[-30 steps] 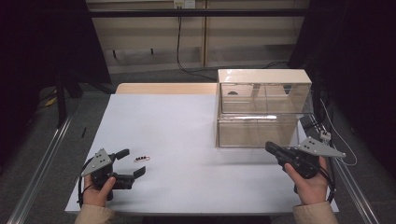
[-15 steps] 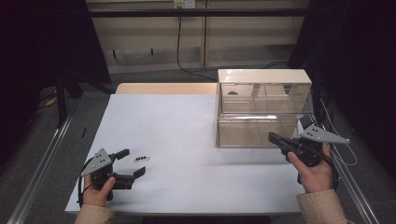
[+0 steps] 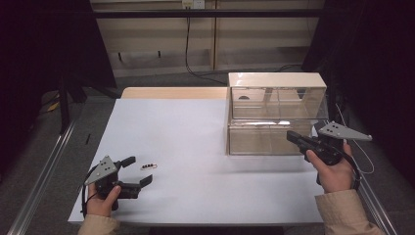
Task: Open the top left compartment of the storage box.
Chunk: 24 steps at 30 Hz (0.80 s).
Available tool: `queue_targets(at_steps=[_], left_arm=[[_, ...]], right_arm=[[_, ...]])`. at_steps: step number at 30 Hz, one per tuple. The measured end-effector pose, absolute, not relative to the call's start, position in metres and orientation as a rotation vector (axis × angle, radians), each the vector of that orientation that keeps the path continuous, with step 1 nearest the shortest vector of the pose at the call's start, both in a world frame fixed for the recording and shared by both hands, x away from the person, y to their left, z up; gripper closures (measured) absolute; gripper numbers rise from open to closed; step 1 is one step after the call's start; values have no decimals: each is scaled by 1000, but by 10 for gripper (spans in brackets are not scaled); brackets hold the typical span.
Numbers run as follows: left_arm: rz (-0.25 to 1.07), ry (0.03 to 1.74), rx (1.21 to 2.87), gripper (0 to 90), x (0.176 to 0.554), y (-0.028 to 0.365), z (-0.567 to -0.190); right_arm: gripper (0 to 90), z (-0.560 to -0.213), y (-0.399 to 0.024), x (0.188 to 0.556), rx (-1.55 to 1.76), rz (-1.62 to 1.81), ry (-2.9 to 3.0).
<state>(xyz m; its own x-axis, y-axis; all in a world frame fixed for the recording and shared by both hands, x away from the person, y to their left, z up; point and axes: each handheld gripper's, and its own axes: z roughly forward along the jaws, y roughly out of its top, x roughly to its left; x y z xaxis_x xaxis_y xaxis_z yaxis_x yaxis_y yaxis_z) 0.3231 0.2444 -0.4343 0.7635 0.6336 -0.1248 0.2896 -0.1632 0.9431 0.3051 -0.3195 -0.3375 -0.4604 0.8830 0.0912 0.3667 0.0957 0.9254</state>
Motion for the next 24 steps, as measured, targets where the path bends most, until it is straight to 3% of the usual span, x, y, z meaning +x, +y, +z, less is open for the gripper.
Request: queue_targets(at_steps=[24], left_arm=[[347, 723, 1763, 43, 324, 243, -435]], right_arm=[[900, -324, -319, 327, 1238, 1303, 1855]])
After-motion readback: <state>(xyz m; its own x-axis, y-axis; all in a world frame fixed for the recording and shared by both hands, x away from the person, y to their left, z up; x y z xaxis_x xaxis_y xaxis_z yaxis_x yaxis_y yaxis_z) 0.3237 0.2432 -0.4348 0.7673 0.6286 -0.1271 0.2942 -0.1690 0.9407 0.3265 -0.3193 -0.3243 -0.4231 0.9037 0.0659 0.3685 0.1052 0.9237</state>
